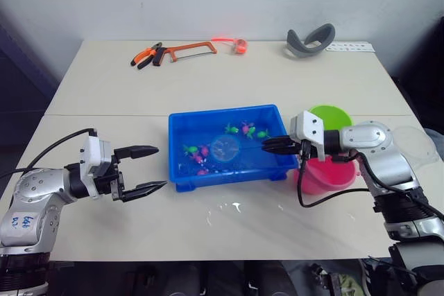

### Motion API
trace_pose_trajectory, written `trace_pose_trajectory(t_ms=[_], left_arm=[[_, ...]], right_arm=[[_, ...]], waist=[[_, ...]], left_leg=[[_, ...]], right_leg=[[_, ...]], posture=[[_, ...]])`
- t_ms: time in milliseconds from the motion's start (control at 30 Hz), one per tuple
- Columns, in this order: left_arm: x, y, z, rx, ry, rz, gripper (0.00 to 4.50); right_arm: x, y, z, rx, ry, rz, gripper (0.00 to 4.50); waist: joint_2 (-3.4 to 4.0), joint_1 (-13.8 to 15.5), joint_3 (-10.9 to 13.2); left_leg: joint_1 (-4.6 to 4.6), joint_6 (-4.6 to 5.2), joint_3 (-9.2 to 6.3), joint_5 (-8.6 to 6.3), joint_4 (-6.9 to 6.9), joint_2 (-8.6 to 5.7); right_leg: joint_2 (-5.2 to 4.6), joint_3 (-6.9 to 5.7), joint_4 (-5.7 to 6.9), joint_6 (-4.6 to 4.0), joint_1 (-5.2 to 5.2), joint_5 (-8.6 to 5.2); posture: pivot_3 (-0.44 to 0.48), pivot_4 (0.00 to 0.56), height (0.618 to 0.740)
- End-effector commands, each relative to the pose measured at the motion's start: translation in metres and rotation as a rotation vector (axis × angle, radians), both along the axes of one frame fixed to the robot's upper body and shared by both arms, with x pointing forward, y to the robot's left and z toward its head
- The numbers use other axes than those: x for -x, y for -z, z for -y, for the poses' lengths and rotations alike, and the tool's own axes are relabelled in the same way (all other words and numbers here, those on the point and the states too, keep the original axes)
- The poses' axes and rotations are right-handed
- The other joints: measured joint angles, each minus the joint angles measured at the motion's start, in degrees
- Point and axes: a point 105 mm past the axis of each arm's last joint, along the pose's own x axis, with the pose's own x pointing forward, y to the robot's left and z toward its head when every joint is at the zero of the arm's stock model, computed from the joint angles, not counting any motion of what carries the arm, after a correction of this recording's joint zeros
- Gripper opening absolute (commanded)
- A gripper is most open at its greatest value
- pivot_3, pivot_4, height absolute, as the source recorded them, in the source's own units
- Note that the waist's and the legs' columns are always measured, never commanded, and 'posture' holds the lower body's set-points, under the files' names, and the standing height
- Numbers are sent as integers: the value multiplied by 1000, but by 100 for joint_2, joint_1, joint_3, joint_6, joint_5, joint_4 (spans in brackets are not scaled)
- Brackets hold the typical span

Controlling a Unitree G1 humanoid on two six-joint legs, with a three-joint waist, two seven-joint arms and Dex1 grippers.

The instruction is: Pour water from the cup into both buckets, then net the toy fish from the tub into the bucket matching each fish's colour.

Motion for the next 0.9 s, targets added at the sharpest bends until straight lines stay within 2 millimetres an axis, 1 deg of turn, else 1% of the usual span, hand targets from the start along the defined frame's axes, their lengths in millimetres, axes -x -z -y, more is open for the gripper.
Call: trace_pose_trajectory(t_ms=[33, 200, 300, 500, 567, 733, 900], left_arm=[[1, -5, -8, -22, -15, 35, 4422], [8, 3, -28, -83, -51, 17, 4422], [12, 5, -33, -86, -60, 5, 4422], [16, 7, -34, -97, -47, -14, 4422], [16, 6, -34, -98, -46, -16, 4422], [15, 6, -32, -101, -36, -29, 4422], [14, 5, -31, -101, -32, -31, 4422]], right_arm=[[-1, -5, -4, 59, -41, 79, 0], [-4, 1, -10, 138, -77, 126, 0], [-2, 4, -17, 154, -107, 127, 0], [3, 12, -38, 168, -168, 116, 0], [3, 13, -40, 170, -171, 116, 0], [1, 10, -53, 163, -205, 120, 0], [4, 7, -62, 113, -230, 83, 0]], waist=[[0, -2, 0], [0, -4, 0], [0, -24, 0], [1, -4, 1], [1, -11, 1], [2, -30, 1], [2, -57, 1]], left_leg=[[0, 0, 0, 0, 0, 0], [0, 0, 1, 0, 0, 0], [0, 0, 3, 0, -1, 1], [0, -1, -1, -1, -1, 1], [0, -1, -1, -1, -1, 1], [0, -1, -2, -1, -1, 1], [0, -3, -5, -2, -2, 1]], right_leg=[[0, -1, 0, 0, 0, 0], [0, -2, 0, 0, -1, 0], [1, -4, -1, 0, -2, 0], [-3, 2, -1, -1, -1, -1], [-3, 5, -1, -1, -1, -1], [-2, 5, 0, -1, -2, -1], [-2, 2, 1, -2, -2, -1]], posture=[[0, 150, 740], [0, 150, 740], [0, 150, 740], [0, 150, 740], [0, 150, 740], [0, 150, 740], [0, 150, 740]])
